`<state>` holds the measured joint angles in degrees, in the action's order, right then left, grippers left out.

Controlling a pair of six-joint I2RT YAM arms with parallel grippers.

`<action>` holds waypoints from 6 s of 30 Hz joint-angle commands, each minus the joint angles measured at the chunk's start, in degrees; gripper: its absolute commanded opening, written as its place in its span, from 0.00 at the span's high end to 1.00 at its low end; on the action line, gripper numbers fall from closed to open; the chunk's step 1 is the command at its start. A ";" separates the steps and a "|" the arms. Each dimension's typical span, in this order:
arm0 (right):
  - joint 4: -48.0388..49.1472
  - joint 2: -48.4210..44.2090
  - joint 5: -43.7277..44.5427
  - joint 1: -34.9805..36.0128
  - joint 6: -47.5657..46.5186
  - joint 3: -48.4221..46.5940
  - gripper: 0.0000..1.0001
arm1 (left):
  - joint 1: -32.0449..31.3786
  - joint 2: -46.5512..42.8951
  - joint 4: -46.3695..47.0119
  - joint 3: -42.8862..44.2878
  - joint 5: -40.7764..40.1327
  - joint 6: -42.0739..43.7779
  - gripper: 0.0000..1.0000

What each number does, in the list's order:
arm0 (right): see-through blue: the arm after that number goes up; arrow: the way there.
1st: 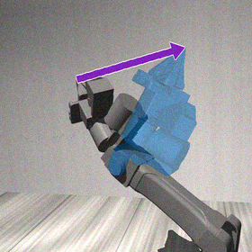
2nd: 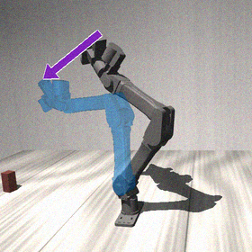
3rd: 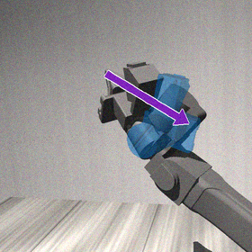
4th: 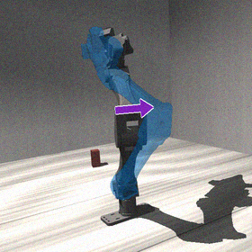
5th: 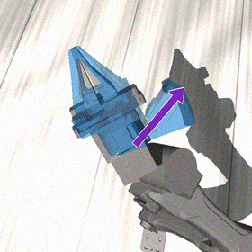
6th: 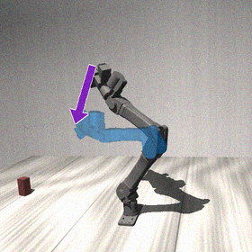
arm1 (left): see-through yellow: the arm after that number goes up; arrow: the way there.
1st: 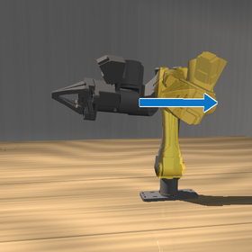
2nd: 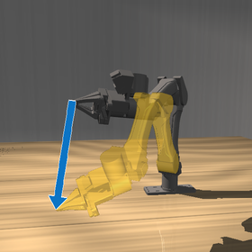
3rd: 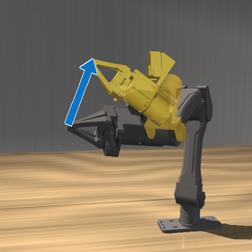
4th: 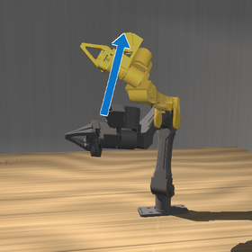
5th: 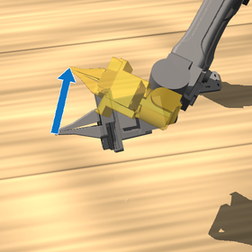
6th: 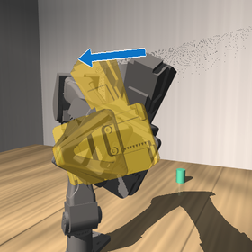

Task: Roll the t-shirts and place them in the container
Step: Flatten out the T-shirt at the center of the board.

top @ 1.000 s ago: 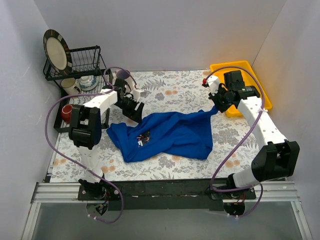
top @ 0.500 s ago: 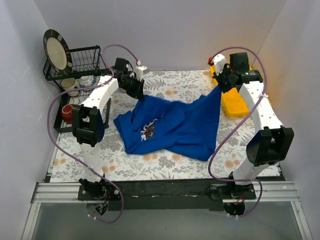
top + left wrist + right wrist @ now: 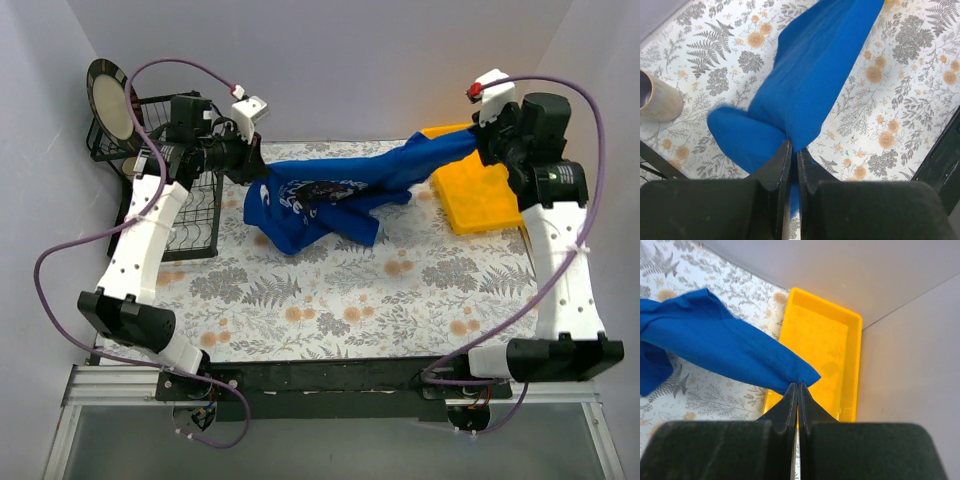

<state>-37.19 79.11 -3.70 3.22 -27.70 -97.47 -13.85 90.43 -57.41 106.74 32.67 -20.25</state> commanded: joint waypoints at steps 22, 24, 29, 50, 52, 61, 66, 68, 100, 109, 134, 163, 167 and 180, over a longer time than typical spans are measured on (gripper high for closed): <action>11.79 4.54 0.45 -0.32 -1.39 14.26 0.99 | 0.05 24.94 10.39 1.68 -0.92 -0.92 0.67; 9.61 11.92 1.07 -0.32 -1.13 6.63 0.99 | 0.05 30.38 8.21 9.41 -4.95 -2.59 0.61; 2.39 21.25 -2.27 -0.50 0.71 -5.01 0.99 | -0.04 22.62 10.46 2.82 -2.96 -3.83 0.47; -0.34 17.92 -7.28 -0.41 2.65 2.90 0.99 | 7.78 14.50 16.62 -24.29 -3.94 -20.52 0.44; -0.51 17.75 -7.28 -0.41 2.65 2.99 0.99 | 7.87 15.30 17.42 -25.00 -1.38 -22.11 0.45; -1.31 17.83 -7.11 -0.41 2.22 2.64 0.99 | 7.87 20.92 17.50 -23.68 2.58 -22.73 0.57; -1.22 17.66 -6.67 -0.41 2.22 2.99 0.99 | 7.87 23.64 15.93 -22.19 2.23 -22.03 0.58; -0.95 17.57 -6.58 -0.41 2.22 3.34 0.99 | 7.78 24.35 16.10 -22.54 2.14 -21.68 0.59; -0.16 19.59 -6.23 -0.41 2.21 3.16 0.99 | 7.17 26.55 15.22 -21.92 6.97 -21.85 0.75; 0.19 20.82 -6.05 -0.41 2.22 1.59 0.99 | 7.17 25.68 13.12 -19.82 6.45 -21.76 1.00; 5.88 12.96 1.71 -1.91 9.42 -15.78 0.99 | 12.09 2.14 17.14 8.94 -19.92 -4.80 1.00; 8.54 -20.12 -7.54 -1.38 11.36 -21.00 0.99 | 12.62 -28.63 15.04 12.88 -20.71 -4.18 1.00; 6.26 -22.42 -6.23 -1.47 12.50 -25.65 0.99 | 12.62 -33.56 16.01 11.48 -21.15 -3.83 1.00; 14.59 -22.69 -6.49 -2.70 14.17 -32.88 0.99 | 12.62 -36.39 23.04 14.29 -23.26 -0.15 1.00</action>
<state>-27.97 53.84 -10.92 0.86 -15.09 -131.96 -1.61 49.69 -37.21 120.90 11.70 -22.70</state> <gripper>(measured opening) 0.022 0.014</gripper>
